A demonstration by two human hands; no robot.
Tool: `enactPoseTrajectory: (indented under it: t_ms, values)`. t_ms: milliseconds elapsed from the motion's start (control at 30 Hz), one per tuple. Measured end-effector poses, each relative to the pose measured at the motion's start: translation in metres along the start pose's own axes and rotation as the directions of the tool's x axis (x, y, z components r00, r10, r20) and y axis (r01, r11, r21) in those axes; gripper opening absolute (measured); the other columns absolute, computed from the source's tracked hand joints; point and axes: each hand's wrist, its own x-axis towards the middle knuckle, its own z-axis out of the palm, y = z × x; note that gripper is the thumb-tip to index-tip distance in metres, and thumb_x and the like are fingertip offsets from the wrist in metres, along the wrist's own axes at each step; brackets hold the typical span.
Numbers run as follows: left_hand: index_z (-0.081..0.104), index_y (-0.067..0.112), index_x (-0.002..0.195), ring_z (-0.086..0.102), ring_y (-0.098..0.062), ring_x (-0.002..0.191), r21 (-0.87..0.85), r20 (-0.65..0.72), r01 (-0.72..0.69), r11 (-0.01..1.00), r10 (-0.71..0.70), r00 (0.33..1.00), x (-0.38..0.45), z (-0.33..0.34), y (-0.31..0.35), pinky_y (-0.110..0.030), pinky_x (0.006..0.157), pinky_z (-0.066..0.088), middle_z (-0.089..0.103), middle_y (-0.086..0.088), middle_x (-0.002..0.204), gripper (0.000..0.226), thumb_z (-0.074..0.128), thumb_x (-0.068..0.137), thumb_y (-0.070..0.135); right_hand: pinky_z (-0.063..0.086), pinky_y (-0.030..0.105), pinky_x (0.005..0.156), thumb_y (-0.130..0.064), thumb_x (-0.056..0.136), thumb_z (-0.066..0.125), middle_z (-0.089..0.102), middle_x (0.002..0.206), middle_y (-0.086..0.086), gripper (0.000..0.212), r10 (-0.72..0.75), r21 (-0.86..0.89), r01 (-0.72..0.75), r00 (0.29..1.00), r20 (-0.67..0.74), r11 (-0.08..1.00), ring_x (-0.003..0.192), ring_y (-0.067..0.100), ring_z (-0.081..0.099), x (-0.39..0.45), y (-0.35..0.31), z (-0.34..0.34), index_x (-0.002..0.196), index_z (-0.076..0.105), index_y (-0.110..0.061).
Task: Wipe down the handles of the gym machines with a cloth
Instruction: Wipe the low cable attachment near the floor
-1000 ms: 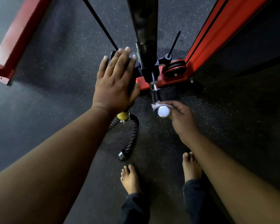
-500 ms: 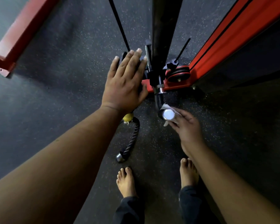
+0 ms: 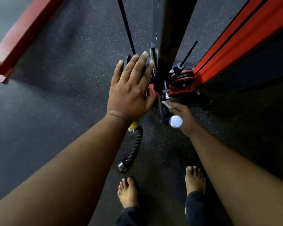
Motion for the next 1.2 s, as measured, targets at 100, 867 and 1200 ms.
enactPoseTrajectory:
  t_ms: [100, 867, 1200]
  values:
    - [0.050, 0.011, 0.151, 0.038, -0.031, 0.149, 0.007, 0.021, 0.006, 1.000, -0.006, 1.000, 0.001, -0.003, 0.000, -0.055, 0.121, 0.027, 0.041, -0.012, 0.161, 0.062, 0.051, 0.095, 0.038, 0.054, 0.022, 0.095, 0.010, 0.098, 0.054, 0.068, 0.130, 0.009, 0.036, 0.078, 0.086, -0.084, 0.995, 0.067, 0.993, 0.120, 0.019, 0.064, -0.037, 0.004, -0.016, 0.126, 0.069, -0.007]
    - [0.056, 0.011, 0.146, 0.045, -0.030, 0.144, 0.018, -0.019, 0.001, 1.000, 0.000, 1.000, 0.000, 0.005, -0.005, -0.056, 0.119, 0.032, 0.048, -0.010, 0.156, 0.056, 0.055, 0.097, 0.039, 0.039, 0.030, 0.107, -0.020, 0.097, 0.063, 0.061, 0.130, 0.001, 0.035, 0.097, -0.633, 0.774, 0.629, 0.771, 0.013, 0.133, 0.027, 0.053, 0.045, -0.054, -0.026, 0.132, 0.064, -0.021]
    - [0.056, 0.011, 0.146, 0.045, -0.031, 0.144, 0.020, 0.003, 0.025, 0.999, -0.025, 1.000, 0.001, 0.003, 0.003, -0.057, 0.118, 0.032, 0.048, -0.011, 0.156, 0.059, 0.051, 0.095, 0.040, 0.045, 0.025, 0.099, -0.033, 0.085, 0.078, 0.073, 0.119, -0.010, 0.032, -0.226, -0.760, 0.503, 0.864, 0.450, 0.411, 0.108, 0.011, 0.068, 0.052, -0.040, -0.026, 0.116, 0.074, -0.034]
